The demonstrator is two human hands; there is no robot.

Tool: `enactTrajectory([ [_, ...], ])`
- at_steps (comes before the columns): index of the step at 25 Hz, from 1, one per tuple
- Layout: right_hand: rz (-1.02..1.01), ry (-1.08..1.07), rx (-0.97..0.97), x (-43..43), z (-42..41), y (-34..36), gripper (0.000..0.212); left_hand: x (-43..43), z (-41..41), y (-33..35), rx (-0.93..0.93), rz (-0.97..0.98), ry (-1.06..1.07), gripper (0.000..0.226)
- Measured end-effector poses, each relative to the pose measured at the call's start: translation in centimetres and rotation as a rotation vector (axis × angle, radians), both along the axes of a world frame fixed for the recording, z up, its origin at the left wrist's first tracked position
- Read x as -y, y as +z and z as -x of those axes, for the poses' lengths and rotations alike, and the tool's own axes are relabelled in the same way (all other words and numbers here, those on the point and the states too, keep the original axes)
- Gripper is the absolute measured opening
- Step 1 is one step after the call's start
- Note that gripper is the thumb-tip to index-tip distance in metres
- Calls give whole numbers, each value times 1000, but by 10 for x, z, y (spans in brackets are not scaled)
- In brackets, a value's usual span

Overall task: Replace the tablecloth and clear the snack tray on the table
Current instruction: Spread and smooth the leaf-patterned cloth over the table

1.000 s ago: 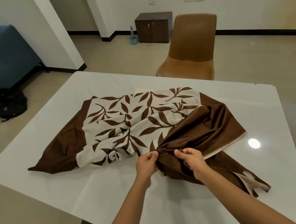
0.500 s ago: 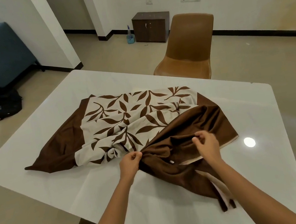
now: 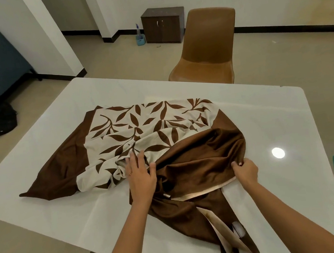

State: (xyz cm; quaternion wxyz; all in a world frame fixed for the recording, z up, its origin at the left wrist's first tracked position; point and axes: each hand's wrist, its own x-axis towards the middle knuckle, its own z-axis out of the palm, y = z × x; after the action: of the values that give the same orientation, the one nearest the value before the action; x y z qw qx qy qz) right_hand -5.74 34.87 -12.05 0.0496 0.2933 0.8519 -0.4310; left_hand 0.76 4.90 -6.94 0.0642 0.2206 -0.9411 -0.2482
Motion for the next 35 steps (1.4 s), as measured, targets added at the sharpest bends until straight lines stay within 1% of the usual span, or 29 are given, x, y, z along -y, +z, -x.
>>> enactTrajectory([
  [1,91,-62,-43,-4,3,2,32,5,9,-5,111,-28,57,65],
  [2,184,-156,-87,-8,5,5,37,12,16,-9,214,-103,170,72],
  [3,249,-253,-124,-15,7,6,41,21,20,-13,285,-211,303,79],
  [4,270,-337,-155,-23,7,7,43,30,22,-18,349,-318,388,85],
  [5,260,-418,-174,-34,6,8,43,38,21,-25,387,-358,407,90],
  [6,246,-501,-183,-46,3,9,42,46,20,-31,408,-339,386,94],
  [9,216,-792,-206,-90,-8,18,41,70,25,-46,396,-314,357,102],
  [10,177,-850,-172,-104,-13,21,42,79,28,-49,402,-313,360,104],
  [11,106,-873,-94,-113,-16,24,44,88,30,-52,412,-295,356,106],
  [12,-49,-839,10,-118,-17,26,49,97,32,-56,423,-265,330,108],
  [13,-252,-741,76,-116,-15,28,55,107,33,-62,431,-213,287,110],
  [14,-443,-567,58,-108,-8,28,58,114,35,-65,441,-158,230,111],
  [15,-588,-304,-26,-95,1,23,55,123,39,-69,456,-99,161,112],
  [16,-655,2,-128,-77,13,18,51,132,45,-70,471,-50,88,112],
  [17,-634,283,-221,-55,30,15,50,140,55,-69,491,7,19,112],
  [18,-568,533,-270,-30,46,14,51,146,64,-65,505,85,-43,109],
  [19,-500,743,-273,-7,61,12,53,150,73,-62,478,181,-87,105],
  [20,-457,893,-268,14,74,7,54,148,78,-60,391,254,-92,98],
  [21,-439,979,-250,31,87,2,55,139,79,-58,250,299,-26,91],
  [22,-429,1009,-225,46,98,-3,54,122,77,-56,97,276,108,87],
  [23,-411,993,-193,57,107,-6,55,100,72,-55,-23,175,270,83],
  [24,-391,972,-160,64,116,-10,55,74,67,-53,-88,37,392,79],
  [25,-380,972,-127,70,121,-11,55,49,61,-56,-96,-66,427,79],
  [26,-384,998,-90,74,124,-13,54,25,56,-61,-48,-115,382,85],
  [27,-416,1041,-64,76,126,-16,54,7,51,-69,32,-112,293,92],
  [29,-500,1079,-31,74,126,-23,61,-6,46,-87,179,-2,117,102],
  [30,-518,1050,-15,70,127,-25,68,-4,47,-94,203,69,72,105],
  [32,-498,913,23,61,134,-26,88,7,60,-102,206,164,-12,108],
  [35,-355,573,110,44,139,-19,117,26,98,-100,235,231,-215,108],
])
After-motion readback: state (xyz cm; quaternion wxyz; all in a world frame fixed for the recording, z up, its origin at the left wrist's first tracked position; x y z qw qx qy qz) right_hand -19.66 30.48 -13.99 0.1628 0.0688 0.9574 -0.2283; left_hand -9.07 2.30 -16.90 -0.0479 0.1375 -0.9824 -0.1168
